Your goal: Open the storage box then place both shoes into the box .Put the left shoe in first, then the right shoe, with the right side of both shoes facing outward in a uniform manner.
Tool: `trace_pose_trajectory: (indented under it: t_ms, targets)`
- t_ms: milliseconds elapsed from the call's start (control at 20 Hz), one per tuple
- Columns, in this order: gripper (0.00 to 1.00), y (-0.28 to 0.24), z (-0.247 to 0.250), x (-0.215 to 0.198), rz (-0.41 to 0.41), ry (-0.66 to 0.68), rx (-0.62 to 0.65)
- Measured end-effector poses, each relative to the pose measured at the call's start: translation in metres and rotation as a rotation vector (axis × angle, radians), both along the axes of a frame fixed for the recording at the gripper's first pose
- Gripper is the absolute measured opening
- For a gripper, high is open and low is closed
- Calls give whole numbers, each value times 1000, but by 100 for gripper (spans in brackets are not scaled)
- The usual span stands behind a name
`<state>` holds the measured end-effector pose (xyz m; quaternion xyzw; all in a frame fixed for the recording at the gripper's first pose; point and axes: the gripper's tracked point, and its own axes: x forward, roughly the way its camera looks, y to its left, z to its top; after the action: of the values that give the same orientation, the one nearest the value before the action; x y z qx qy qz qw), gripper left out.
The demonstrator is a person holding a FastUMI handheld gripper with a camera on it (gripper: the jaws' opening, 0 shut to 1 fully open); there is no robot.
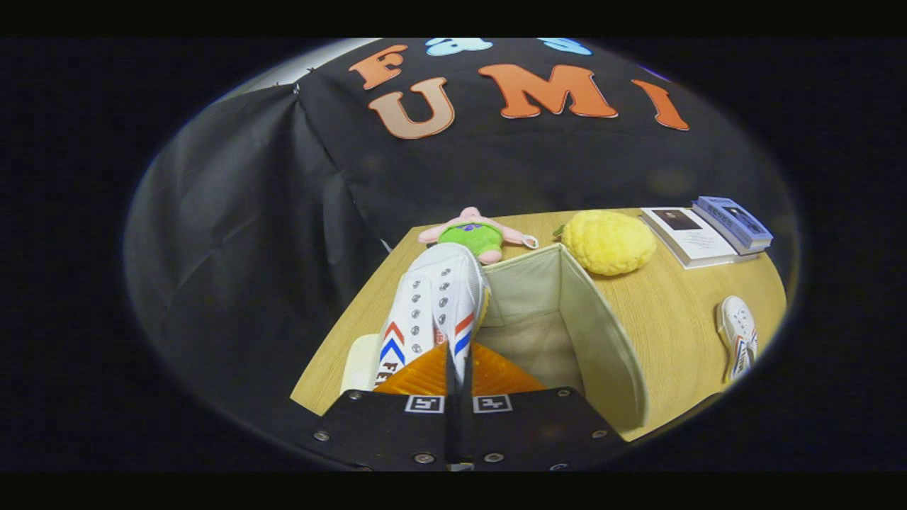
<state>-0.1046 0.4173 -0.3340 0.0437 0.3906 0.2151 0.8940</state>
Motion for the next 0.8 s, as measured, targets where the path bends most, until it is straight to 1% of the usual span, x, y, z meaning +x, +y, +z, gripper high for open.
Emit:
trace_pose_trajectory:
  t_ms: [200, 400, 500, 700, 800]
  targets:
    - [1, -4, -2, -4, 2, 16, -7]
    - [5, -1, -10, -15, 26, 65, -29]
    - [12, 4, -8, -19, 51, 67, -31]
    - [65, 4, 19, -8, 47, -20, -34]
    - [97, -2, 30, -4, 35, -52, -29]
